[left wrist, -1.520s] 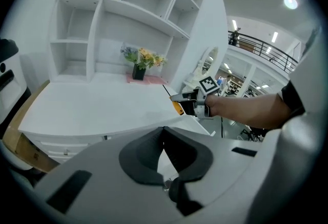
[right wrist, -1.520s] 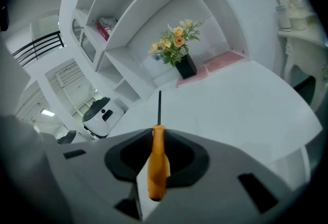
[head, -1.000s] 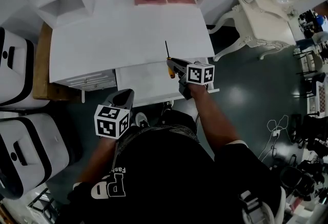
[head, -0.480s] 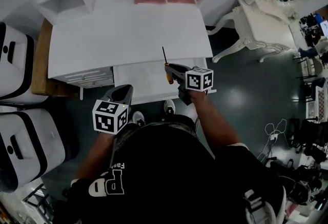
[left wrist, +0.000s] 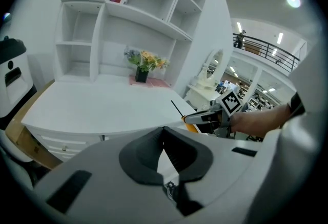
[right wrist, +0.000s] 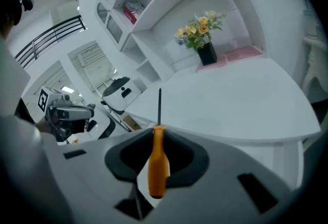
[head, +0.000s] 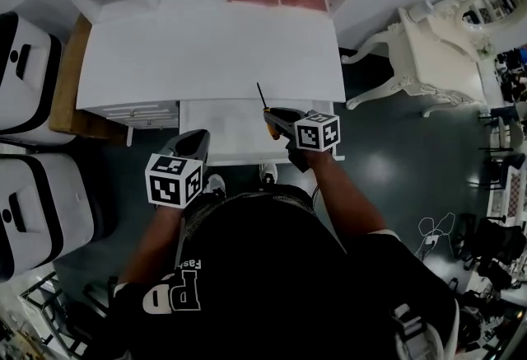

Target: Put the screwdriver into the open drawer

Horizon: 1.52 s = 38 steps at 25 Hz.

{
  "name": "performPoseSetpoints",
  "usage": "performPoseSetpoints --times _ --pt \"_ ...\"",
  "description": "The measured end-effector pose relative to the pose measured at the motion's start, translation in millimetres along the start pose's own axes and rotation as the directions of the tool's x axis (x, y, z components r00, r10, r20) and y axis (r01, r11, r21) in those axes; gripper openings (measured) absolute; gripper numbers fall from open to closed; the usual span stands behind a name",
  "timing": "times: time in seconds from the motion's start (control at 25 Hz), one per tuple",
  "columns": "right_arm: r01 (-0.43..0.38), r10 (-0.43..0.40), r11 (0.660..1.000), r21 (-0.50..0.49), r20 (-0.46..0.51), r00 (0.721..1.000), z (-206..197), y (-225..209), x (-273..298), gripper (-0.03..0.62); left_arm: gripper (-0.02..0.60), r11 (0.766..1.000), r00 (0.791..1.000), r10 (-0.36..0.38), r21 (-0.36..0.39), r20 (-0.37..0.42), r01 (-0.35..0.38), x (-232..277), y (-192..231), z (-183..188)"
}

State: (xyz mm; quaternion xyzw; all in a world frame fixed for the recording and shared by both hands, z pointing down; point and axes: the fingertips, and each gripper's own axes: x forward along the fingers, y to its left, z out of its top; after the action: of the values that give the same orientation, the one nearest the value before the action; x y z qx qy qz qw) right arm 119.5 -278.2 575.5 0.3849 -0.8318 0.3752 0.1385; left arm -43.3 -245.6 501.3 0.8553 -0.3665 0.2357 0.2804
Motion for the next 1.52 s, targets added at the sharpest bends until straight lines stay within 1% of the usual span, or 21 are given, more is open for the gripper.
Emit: performPoseSetpoints --times 0.16,0.52,0.64,0.76,0.88,0.96,1.0,1.16,1.32,1.4,1.52 --pt "-0.021 0.018 0.998 -0.054 -0.059 0.998 -5.2 -6.4 2.9 0.075 0.011 1.0 1.0 0.017 -0.02 -0.005 -0.017 7.3 -6.3 0.3" --pt "-0.077 0.065 0.993 -0.087 -0.132 0.989 -17.3 -10.7 13.5 0.075 0.012 0.994 0.997 0.075 -0.074 -0.004 -0.075 12.1 -0.2 0.3" --pt "-0.091 0.061 0.984 -0.153 -0.189 0.98 -28.0 -10.5 19.2 0.075 0.011 0.992 0.996 0.088 -0.086 -0.005 -0.088 11.5 -1.6 -2.2" --pt "-0.105 0.041 0.965 -0.242 -0.255 0.966 -42.0 -10.4 27.6 0.075 0.011 0.99 0.995 0.098 -0.103 -0.01 -0.099 10.3 -0.5 -6.8" --pt "-0.119 0.023 0.947 -0.299 -0.305 0.952 -54.4 -10.2 36.6 0.075 0.012 0.984 0.994 0.109 -0.137 -0.02 -0.111 8.4 5.0 -13.1" --pt "-0.129 0.0 0.926 -0.356 -0.34 0.94 -61.7 -9.5 42.3 0.075 0.011 0.981 0.992 0.12 -0.152 -0.026 -0.123 6.2 9.4 -16.7" --pt "-0.136 -0.014 0.91 -0.392 -0.358 0.934 -65.4 -9.4 45.5 0.075 0.011 0.979 0.992 0.126 -0.157 -0.028 -0.129 5.1 11.3 -18.1" --pt "-0.164 -0.096 0.827 -0.538 -0.422 0.901 -81.8 -16.0 58.4 0.075 0.011 0.975 0.989 0.146 -0.167 -0.033 -0.149 1.7 14.9 -21.1" --pt "-0.196 -0.153 0.755 -0.626 -0.458 0.876 -92.4 -25.3 69.9 0.075 0.011 0.971 0.987 0.158 -0.176 -0.039 -0.163 0.5 16.9 -24.5" --pt "-0.201 -0.175 0.735 -0.648 -0.468 0.866 -95.5 -30.2 74.1 0.075 0.011 0.97 0.986 0.161 -0.18 -0.044 -0.166 0.9 17.7 -26.6" --pt "-0.208 -0.204 0.72 -0.662 -0.489 0.848 -102.4 -38.2 80.8 0.075 0.011 0.968 0.986 0.162 -0.187 -0.045 -0.168 1.0 19.2 -27.1"
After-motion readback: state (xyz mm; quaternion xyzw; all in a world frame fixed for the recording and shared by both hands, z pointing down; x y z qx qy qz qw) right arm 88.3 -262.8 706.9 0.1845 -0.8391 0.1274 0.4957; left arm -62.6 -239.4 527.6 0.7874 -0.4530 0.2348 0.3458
